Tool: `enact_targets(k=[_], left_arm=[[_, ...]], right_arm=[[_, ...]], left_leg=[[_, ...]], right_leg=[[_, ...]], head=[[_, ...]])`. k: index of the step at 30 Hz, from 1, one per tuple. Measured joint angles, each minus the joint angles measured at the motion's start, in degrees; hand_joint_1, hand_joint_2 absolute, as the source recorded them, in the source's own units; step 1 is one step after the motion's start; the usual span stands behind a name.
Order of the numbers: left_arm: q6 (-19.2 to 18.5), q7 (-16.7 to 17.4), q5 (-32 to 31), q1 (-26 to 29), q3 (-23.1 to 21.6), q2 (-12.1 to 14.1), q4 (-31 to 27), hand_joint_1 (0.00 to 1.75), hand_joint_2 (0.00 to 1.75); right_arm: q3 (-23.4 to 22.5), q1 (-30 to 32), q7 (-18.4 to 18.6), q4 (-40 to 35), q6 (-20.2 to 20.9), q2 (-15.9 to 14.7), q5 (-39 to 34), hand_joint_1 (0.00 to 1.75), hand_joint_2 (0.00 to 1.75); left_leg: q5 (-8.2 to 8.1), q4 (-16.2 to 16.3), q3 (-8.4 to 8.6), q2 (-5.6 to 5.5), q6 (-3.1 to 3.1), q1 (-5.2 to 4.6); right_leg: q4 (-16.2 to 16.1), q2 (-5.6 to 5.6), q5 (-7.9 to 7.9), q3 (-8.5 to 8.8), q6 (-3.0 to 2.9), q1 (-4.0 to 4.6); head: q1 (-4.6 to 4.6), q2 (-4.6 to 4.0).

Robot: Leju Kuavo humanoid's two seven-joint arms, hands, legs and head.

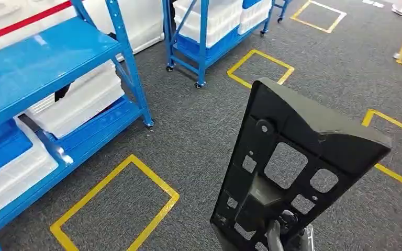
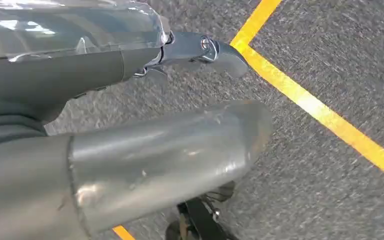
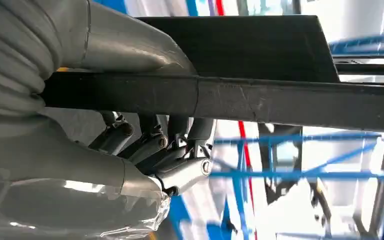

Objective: Take the parts from the cabinet and place them on the table.

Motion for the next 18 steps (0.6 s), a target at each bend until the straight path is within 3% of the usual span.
enact_targets(k=[1,2,4,5,6,9,10,11,12,13,15,16,17,18], left_arm=[[0.0,0.0,-0.11,-0.03,0.02,0.0,0.0,0.0,0.0],[0.0,0.0,-0.11,-0.11,0.04,0.0,0.0,0.0,0.0],[-0.06,0.0,-0.17,-0.34,0.04,-0.02,0.0,0.0,0.0],[-0.09,-0.02,-0.31,-0.41,0.04,-0.06,0.0,0.0,0.0],[-0.15,-0.07,-0.37,-0.39,0.04,-0.13,0.0,0.0,0.0],[-0.3,-0.13,-0.98,-0.55,0.07,-0.2,0.0,0.0,0.0],[-0.33,-0.15,-1.03,-0.67,0.07,-0.22,0.0,0.0,0.0],[-0.33,-0.15,-1.11,-0.73,0.07,-0.2,-0.07,0.0,0.0],[-0.42,-0.17,-1.11,-0.72,0.09,-0.22,-0.07,0.0,0.0],[-0.44,-0.15,-1.11,-0.48,0.11,-0.22,-0.07,0.0,0.0],[-0.44,-0.15,-1.18,-0.21,0.3,-0.17,-0.07,0.0,0.0],[-0.44,-0.15,-1.37,-0.17,0.35,-0.2,-0.07,0.0,0.0],[-0.48,-0.15,-1.64,-0.17,0.35,-0.2,-0.07,0.0,0.0],[-0.48,-0.15,-1.77,-0.2,0.37,-0.2,-0.07,0.0,0.0]], right_arm=[[-0.17,0.37,-0.09,0.0,-0.37,0.0,0.32,1.75,1.75],[-0.31,0.7,-0.11,0.0,-0.54,0.0,0.57,1.75,1.75],[-0.57,1.07,-0.15,-0.02,-0.87,0.0,0.76,1.75,1.75],[-0.7,1.24,-0.2,-0.26,-1.0,0.0,0.87,1.75,1.75],[-0.81,1.26,-0.22,-0.5,-1.16,0.0,0.98,1.75,1.75],[-1.11,1.9,-0.35,-0.96,-1.51,0.02,1.31,1.75,1.75],[-1.16,2.17,-0.35,-1.05,-1.51,0.02,1.59,1.75,1.75],[-1.18,2.59,-0.39,-1.25,-1.51,0.09,1.73,1.75,1.75],[-1.22,2.59,-0.44,-1.44,-1.53,0.11,1.77,1.75,1.75],[-1.25,2.38,-0.44,-1.44,-1.53,0.2,1.81,1.75,1.75],[-1.29,2.57,-0.44,-1.44,-1.51,0.28,1.92,1.75,1.75],[-1.29,2.66,-0.41,-1.44,-1.51,0.28,2.1,1.75,1.75],[-1.31,2.71,-0.37,-1.42,-1.46,0.3,2.18,1.75,1.75],[-1.31,2.74,-0.37,-1.42,-1.46,0.31,2.29,1.75,1.75]], left_leg=[[-0.03,0.01,-0.01,0.91,0.04,-0.12],[-0.08,0.01,-0.04,1.67,0.04,-0.22],[-0.3,0.01,0.24,3.11,-0.07,-0.41],[-0.44,0.01,0.59,3.68,-0.17,-0.46],[-0.69,0.1,0.57,4.17,-0.52,-0.9],[-0.79,-0.23,1.16,5.94,-1.22,-0.74],[-0.95,-0.24,1.41,6.46,-1.54,-0.92],[-1.72,0.57,1.16,3.75,-1.91,-0.48],[-3.55,2.8,0.18,0.72,-2.01,-0.44],[-6.11,7.02,-1.64,-0.6,-2.08,-0.36],[-9.96,16.23,-5.89,-1.16,-2.31,-0.33],[-9.9,18.14,-6.89,-1.16,-2.39,-0.29],[-8.45,17.23,-6.63,-1.2,-2.45,-0.19],[-5.85,13.73,-5.2,-1.29,-2.48,-0.03]], right_leg=[[1.03,-0.09,0.25,-0.33,-0.05,0.01],[-0.58,-0.2,1.63,0.75,-0.18,0.02],[-9.94,-1.28,6.05,6.31,-0.83,0.25],[-14.72,-3.48,7.22,9.26,-1.41,0.64],[-16.29,-5.5,6.17,9.93,-1.96,1.43],[-16.43,-3.12,6.59,9.44,-2.43,1.63],[-17.09,-2.44,6.88,9.53,-2.86,1.32],[-17.46,-2.01,7.26,9.91,-3.09,0.8],[-17.58,-1.44,7.36,9.88,-3.41,0.71],[-17.58,-0.83,7.43,9.76,-3.63,0.69],[-17.47,0.74,7.46,9.64,-3.72,0.74],[-17.35,1.5,7.46,9.61,-3.72,0.73],[-17.2,2.32,7.45,9.63,-3.71,0.69],[-16.96,3.19,7.4,9.65,-3.63,0.65]], head=[[0.02,0.0],[0.02,0.0],[0.02,0.0],[0.06,0.0],[-0.04,0.0],[0.07,0.0],[0.07,0.0],[0.02,0.0],[0.0,0.0],[-0.13,-0.02],[-0.24,0.0],[-0.29,0.0],[-0.28,0.0],[-0.26,0.0]])
